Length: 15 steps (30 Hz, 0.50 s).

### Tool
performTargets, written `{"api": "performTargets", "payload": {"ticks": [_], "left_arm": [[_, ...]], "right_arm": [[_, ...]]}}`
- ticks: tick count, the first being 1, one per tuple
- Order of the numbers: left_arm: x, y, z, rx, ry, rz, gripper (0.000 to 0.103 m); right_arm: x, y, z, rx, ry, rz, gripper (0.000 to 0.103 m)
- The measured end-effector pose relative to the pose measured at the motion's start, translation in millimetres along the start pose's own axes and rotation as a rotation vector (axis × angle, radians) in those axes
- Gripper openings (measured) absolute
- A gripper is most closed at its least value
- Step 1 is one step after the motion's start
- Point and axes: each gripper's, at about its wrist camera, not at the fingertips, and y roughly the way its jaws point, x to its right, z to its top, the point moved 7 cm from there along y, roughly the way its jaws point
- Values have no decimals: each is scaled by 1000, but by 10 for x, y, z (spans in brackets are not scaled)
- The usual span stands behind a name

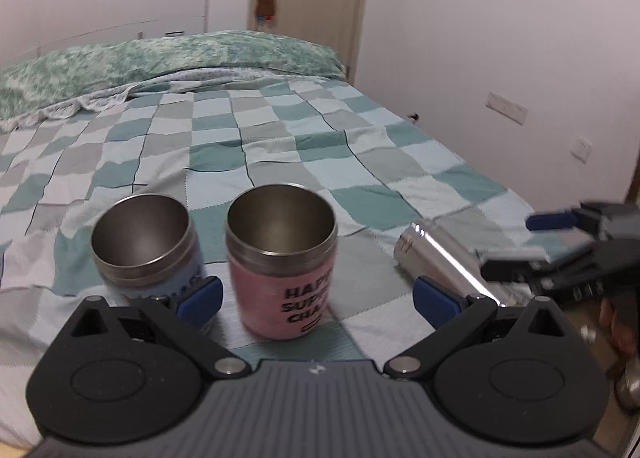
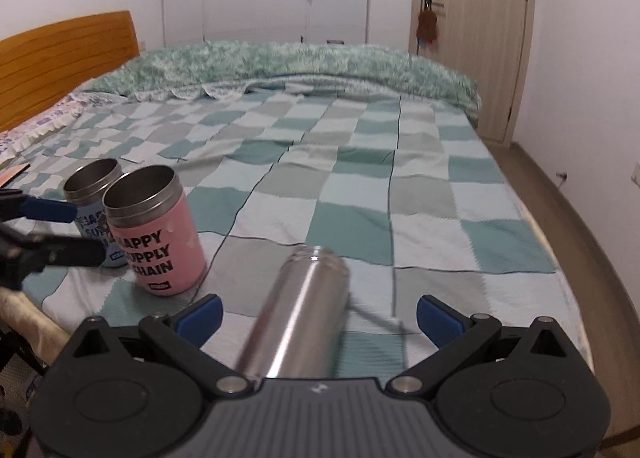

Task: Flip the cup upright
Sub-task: 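Close the right tool on the tumbler while the left tool releases it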

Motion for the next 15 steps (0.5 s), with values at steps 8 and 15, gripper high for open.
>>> {"api": "performTargets", "payload": {"ticks": [8, 15], "left_arm": [[-102, 61, -90, 5, 97, -27, 103], [-147, 131, -198, -14, 33, -52, 103]], "right_arm": [[-120, 238, 135, -112, 48, -40, 103], [-54, 523, 185, -204, 68, -36, 103]]}}
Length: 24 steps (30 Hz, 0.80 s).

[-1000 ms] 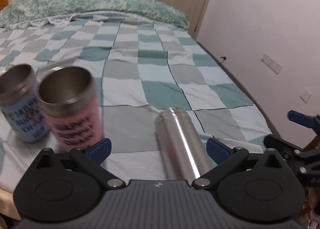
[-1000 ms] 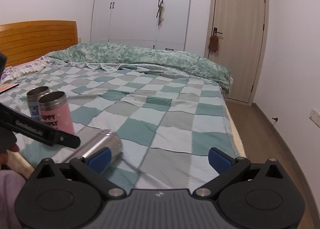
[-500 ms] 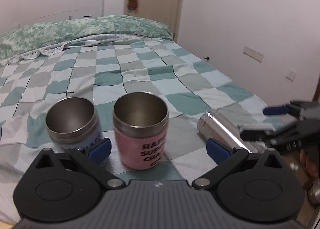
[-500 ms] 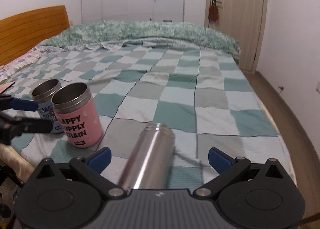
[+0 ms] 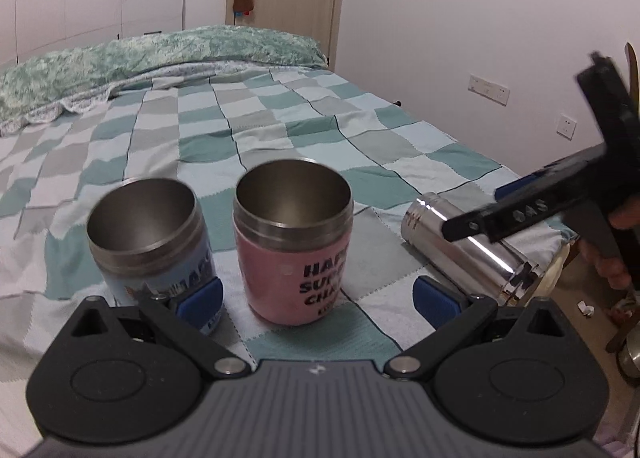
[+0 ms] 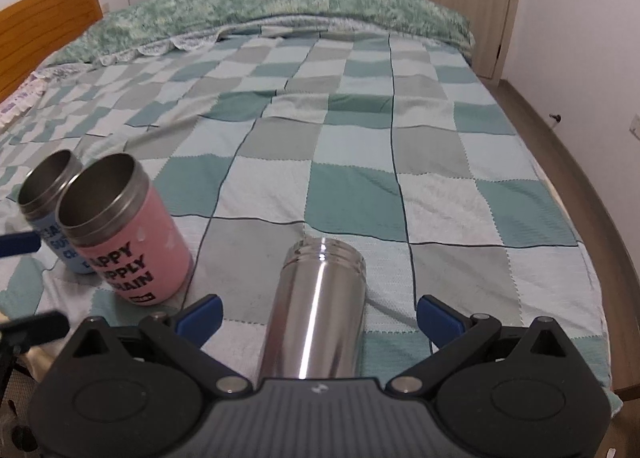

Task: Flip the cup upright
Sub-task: 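Close the right tool on the tumbler while the left tool releases it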

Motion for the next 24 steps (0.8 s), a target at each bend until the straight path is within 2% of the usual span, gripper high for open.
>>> {"api": "performTargets", "payload": {"ticks": [4, 6, 11, 13, 15, 20, 24], "left_arm": [[-10, 23, -56, -7, -15, 17, 103], [-32, 40, -65, -10, -30, 30, 103], [-86, 26, -75, -8, -74, 49, 103], [-93, 17, -72, -4, -85, 56, 103], [-106, 19, -67, -4, -100, 62, 103], [-109, 35, -73, -8, -136, 77, 103], [-85, 31, -64, -8, -141, 84, 103]], "right_arm": [[0, 241, 23, -57, 15, 9, 100], [-1, 358, 14, -84, 20, 18, 91], [-21, 550, 6, -120, 17, 59, 75], [-14, 594, 0, -124, 16, 72, 73], [-10, 628, -12, -132, 10, 98, 64], [38, 622, -20, -112, 35, 166, 63], [62, 513, -36, -53, 42, 201, 63]]}}
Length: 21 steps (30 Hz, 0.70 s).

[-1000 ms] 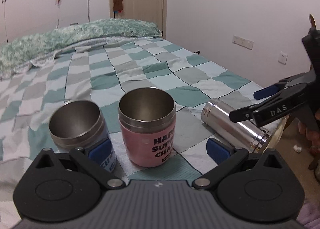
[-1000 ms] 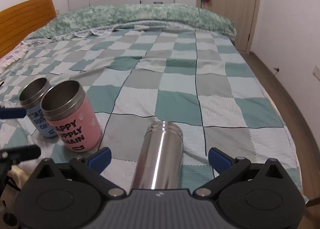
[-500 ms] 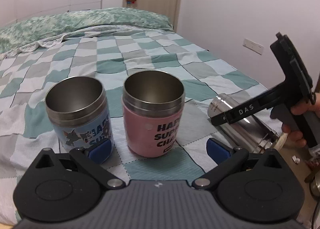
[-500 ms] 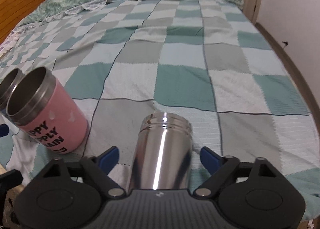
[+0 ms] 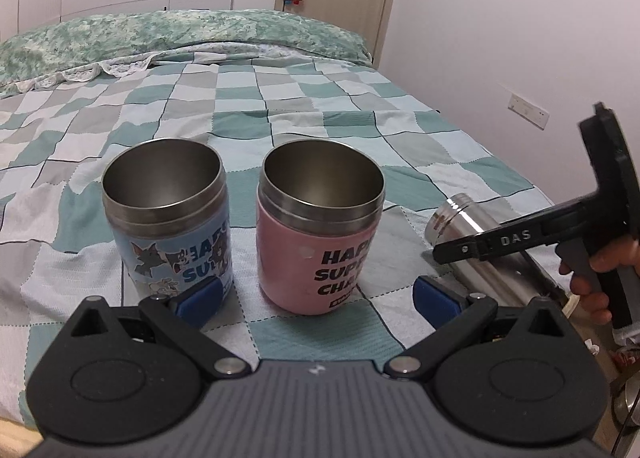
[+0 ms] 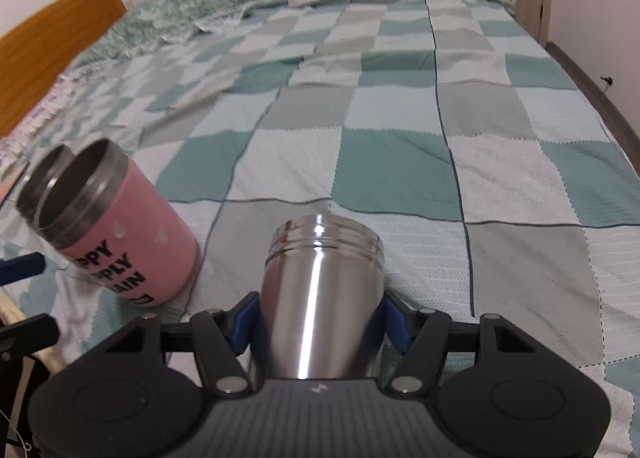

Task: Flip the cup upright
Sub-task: 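Close the right tool on the tumbler while the left tool releases it, then rotate the tumbler upright with the right tool, open end up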

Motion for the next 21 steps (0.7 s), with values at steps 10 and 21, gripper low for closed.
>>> {"api": "performTargets", "payload": {"ticks": [10, 21], "left_arm": [[-34, -159, 25, 26, -26, 13, 103], [-284, -385, 83, 97, -106, 50, 103]], "right_arm": [[-64, -559, 24, 251, 7, 127, 62], [-579, -905, 225, 638, -245, 67, 61]]}}
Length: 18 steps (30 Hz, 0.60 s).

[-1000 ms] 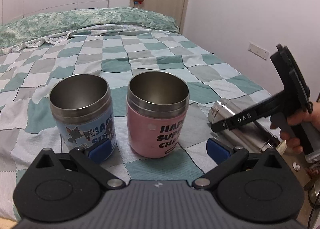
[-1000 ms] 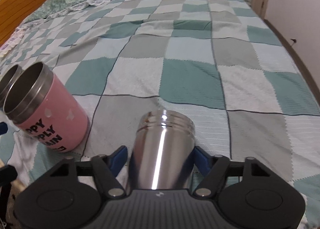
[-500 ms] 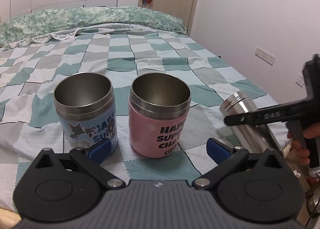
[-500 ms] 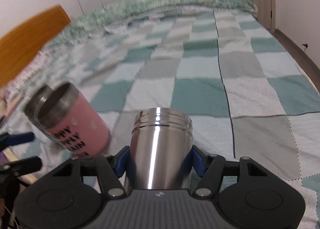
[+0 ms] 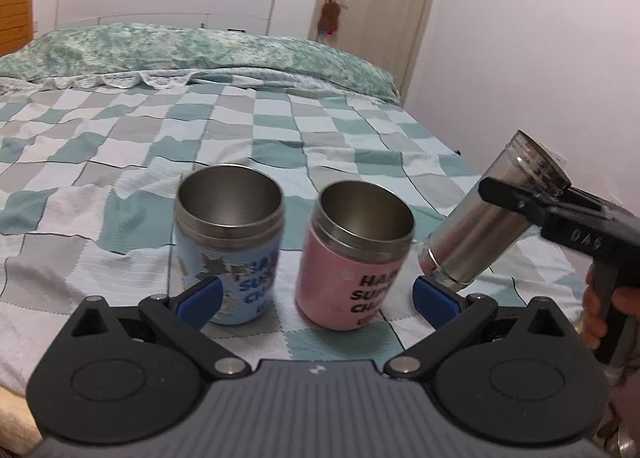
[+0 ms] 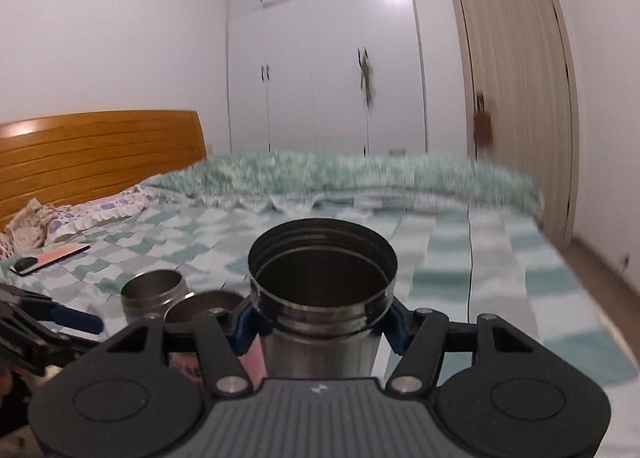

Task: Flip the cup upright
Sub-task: 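Rotate the tumbler upright with the right tool, open end up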

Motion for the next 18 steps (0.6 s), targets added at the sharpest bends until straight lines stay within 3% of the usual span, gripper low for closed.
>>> {"api": "performTargets", "payload": {"ticks": [6, 10, 16, 17, 18], "left_arm": [[-74, 7, 7, 15, -21, 21, 103], [-83, 28, -31, 12, -22, 29, 103], [-61, 13, -37, 22, -18, 34, 103], [-53, 1, -38, 27, -17, 34, 103], [-39, -26, -55, 32, -14, 35, 103]], "right_arm": [[-204, 246, -110, 20, -146, -65, 61], [-163, 492, -337, -71, -119, -64, 61], [-87, 511, -335, -95, -32, -55, 61], [-52, 509, -359, -104, -11, -50, 63], [-26, 490, -359, -106, 15, -50, 73]]}}
